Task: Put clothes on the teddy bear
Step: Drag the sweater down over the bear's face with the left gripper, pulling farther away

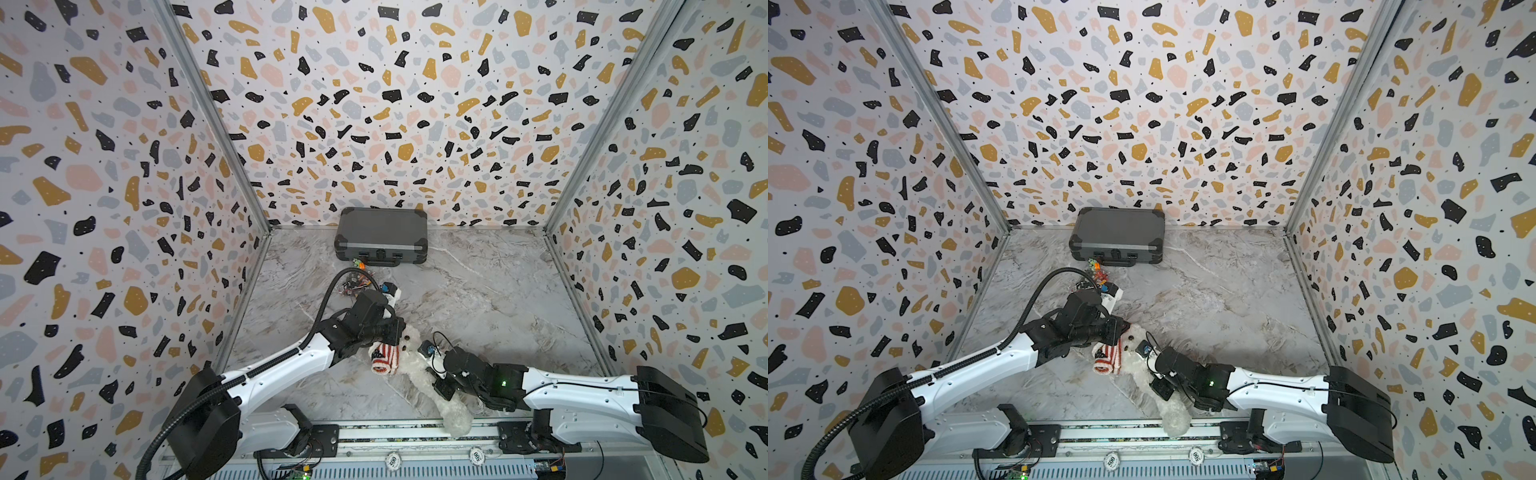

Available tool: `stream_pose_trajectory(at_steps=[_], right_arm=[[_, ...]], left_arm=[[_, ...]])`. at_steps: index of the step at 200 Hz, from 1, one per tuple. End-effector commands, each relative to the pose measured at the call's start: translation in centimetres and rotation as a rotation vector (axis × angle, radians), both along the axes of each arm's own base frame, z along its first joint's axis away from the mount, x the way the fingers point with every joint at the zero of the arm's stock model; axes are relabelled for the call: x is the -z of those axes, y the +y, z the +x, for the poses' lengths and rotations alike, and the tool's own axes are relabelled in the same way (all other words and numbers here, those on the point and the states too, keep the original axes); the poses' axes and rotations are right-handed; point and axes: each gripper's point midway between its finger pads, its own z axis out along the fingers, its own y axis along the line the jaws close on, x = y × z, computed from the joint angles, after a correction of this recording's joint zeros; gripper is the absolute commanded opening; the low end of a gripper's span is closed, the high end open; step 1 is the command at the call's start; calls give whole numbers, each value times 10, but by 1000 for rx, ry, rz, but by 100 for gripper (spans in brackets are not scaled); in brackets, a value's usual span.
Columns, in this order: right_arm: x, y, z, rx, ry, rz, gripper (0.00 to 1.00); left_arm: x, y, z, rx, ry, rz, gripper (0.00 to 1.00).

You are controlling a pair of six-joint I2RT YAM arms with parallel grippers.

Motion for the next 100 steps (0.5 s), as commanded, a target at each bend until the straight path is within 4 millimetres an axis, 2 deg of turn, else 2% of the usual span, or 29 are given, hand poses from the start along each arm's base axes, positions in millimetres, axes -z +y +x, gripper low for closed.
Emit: stream_pose_trajectory(at_steps=[1,50,75,100], right_arm=[[-21,11,4,-13,-42,58,0],[-32,12,9,7,-82,102,0],[-46,13,11,-3,-137,171,0],[-61,10,16,8,-211,227,0]], left_arm=[[-13,-9,-12,72,-19,-42,0],[-24,-23,-31,169,-15,-62,0],[-33,-25,-30,173,-21,-60,0],[-51,-28,-27,172,-42,-72,0]])
